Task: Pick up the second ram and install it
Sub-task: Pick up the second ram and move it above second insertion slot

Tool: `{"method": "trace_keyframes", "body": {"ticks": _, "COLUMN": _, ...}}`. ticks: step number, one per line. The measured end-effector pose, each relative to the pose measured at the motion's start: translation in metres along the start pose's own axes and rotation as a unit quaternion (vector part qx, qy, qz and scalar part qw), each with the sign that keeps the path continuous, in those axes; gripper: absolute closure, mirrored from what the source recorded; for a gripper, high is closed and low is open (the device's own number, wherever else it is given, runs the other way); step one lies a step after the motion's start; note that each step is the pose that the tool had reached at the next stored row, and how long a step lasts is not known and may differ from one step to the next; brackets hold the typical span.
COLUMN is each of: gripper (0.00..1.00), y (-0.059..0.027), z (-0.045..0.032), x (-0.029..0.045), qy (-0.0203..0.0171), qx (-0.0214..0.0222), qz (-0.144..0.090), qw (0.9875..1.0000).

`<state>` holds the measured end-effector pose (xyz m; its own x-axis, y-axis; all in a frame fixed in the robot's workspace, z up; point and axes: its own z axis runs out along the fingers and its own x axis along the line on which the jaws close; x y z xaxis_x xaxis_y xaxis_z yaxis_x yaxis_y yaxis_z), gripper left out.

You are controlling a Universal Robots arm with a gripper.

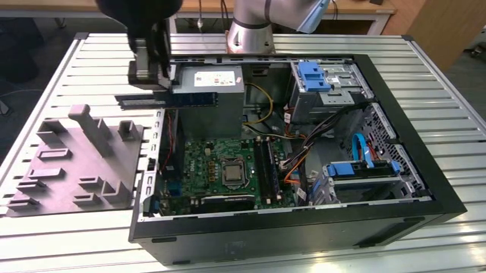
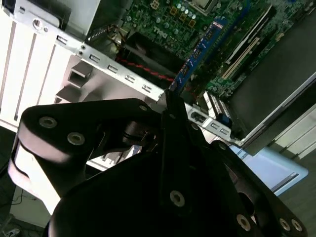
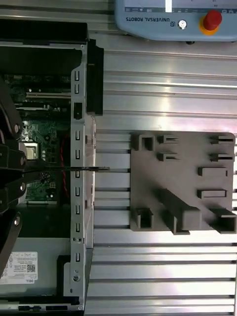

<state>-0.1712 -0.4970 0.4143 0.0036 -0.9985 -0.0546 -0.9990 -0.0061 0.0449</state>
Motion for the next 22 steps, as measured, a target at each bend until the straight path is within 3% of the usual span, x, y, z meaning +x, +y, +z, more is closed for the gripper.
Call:
{"method": "trace_keyframes", "body": {"ticks": 8, "gripper": 0.89, "y": -0.0331, "z": -0.001, "x": 0.0001, "qy": 0.0, "qx": -0.0003, "qz": 0.0, "qw": 1.0}}
{"method": "trace_keyframes", "body": {"ticks": 17, "gripper": 0.89, "y": -0.0734, "z": 0.0007, "x": 0.0005, "qy": 0.0, "qx": -0.0045, "qz": 0.0, "qw": 1.0}}
{"method": "trace_keyframes", "body": {"ticks": 22, "gripper": 0.89, "y": -0.0895, "z": 0.0041, "x": 0.0008, "qy": -0.0001, "qx": -0.0065, "qz": 0.0, "qw": 1.0}}
